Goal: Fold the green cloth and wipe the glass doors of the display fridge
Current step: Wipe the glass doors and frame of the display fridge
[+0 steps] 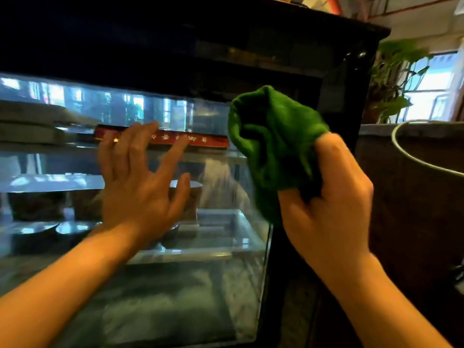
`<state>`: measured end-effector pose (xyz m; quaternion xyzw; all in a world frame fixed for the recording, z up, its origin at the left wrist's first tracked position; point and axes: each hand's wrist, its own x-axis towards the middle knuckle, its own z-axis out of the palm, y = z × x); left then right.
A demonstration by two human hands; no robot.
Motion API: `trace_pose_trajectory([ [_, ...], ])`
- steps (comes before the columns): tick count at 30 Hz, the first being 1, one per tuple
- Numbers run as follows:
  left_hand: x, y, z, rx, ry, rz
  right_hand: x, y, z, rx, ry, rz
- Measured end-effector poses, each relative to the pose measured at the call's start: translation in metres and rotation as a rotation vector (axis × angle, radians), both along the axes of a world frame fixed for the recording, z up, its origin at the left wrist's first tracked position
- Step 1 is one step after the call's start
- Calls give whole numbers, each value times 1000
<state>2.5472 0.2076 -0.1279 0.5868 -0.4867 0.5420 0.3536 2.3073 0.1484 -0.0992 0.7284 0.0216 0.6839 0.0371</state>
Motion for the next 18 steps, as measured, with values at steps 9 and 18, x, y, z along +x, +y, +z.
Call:
trace_pose_trajectory([
  [9,1,-3,-3,3,-37,48,33,-35,34,-244,53,-712],
  [18,5,1,-2,-5,-46,-80,41,-44,23,-288,131,-840],
])
